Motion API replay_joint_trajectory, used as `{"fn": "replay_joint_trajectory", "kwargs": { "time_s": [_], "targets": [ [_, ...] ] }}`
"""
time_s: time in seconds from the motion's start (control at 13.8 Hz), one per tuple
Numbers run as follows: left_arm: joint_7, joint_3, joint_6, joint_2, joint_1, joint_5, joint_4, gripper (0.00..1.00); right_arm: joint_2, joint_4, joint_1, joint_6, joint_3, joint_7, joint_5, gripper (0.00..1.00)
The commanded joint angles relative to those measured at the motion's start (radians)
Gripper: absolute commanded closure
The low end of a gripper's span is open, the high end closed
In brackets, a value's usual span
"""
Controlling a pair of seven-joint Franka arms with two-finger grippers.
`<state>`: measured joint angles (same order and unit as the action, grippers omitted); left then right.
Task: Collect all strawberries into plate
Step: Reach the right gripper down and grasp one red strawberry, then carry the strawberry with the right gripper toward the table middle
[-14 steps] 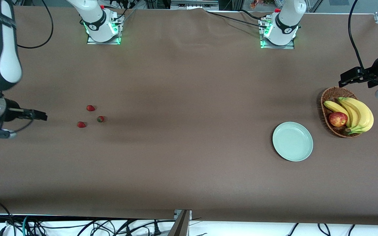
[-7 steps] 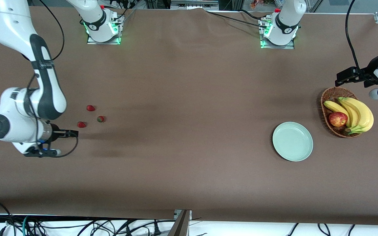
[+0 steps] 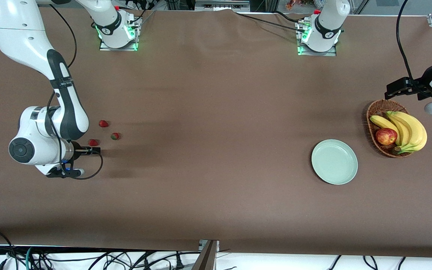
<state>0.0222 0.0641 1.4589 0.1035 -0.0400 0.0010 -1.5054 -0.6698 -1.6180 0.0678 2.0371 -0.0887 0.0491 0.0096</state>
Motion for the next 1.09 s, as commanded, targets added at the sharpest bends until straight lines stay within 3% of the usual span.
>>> {"fn": "replay_joint_trajectory", "kwargs": {
  "time_s": [0.0, 0.65, 0.72, 1.01],
  "targets": [
    [-0.001, -0.003, 0.012, 0.027, -0.012, 0.017, 0.028, 0.0, 0.009, -0.051, -0.008, 0.031, 0.001, 0.015, 0.006, 0.0],
    [-0.004, -0.038, -0.038, 0.018, -0.014, 0.011, 0.034, 0.0, -0.004, -0.109, -0.017, 0.1, 0.001, 0.038, 0.007, 0.0],
    [-0.004, -0.038, -0.038, 0.018, -0.014, 0.011, 0.034, 0.0, -0.002, -0.117, -0.017, 0.11, 0.001, 0.038, 0.007, 0.04],
    [-0.004, -0.036, -0.038, 0.018, -0.011, 0.01, 0.045, 0.0, -0.004, -0.119, -0.017, 0.112, 0.0, 0.052, 0.007, 0.53]
  ]
}}
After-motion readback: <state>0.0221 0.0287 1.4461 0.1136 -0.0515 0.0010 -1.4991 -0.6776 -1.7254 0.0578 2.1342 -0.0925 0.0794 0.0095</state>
